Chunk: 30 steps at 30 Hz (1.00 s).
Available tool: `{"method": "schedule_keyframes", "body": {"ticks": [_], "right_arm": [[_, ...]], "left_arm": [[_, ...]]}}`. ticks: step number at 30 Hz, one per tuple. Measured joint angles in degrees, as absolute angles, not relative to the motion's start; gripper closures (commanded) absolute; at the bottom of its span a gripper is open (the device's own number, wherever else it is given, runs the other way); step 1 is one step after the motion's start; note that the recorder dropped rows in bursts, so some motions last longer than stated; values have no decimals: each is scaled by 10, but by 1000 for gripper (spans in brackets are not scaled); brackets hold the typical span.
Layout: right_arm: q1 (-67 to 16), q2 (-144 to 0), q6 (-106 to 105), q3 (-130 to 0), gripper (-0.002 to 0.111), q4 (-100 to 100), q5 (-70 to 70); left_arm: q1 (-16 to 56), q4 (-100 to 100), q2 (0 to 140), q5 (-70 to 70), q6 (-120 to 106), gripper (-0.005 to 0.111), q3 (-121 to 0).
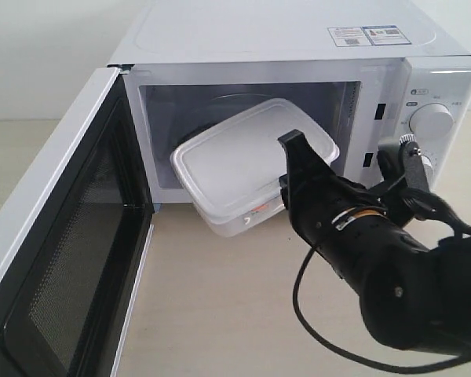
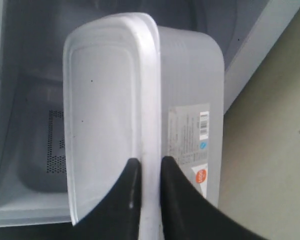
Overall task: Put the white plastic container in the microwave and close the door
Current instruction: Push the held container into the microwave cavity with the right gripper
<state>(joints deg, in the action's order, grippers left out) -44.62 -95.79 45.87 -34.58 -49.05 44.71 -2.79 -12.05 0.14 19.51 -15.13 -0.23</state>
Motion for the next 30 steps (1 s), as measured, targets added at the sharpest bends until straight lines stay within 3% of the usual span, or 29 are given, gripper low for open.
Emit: {"method": "schedule_keyframes", "body": {"ticks": [30], "right_arm": [[-399, -1114, 461, -537, 108, -498, 457]], "left_arm": [[-28, -121, 1, 195, -151, 103, -2]]}}
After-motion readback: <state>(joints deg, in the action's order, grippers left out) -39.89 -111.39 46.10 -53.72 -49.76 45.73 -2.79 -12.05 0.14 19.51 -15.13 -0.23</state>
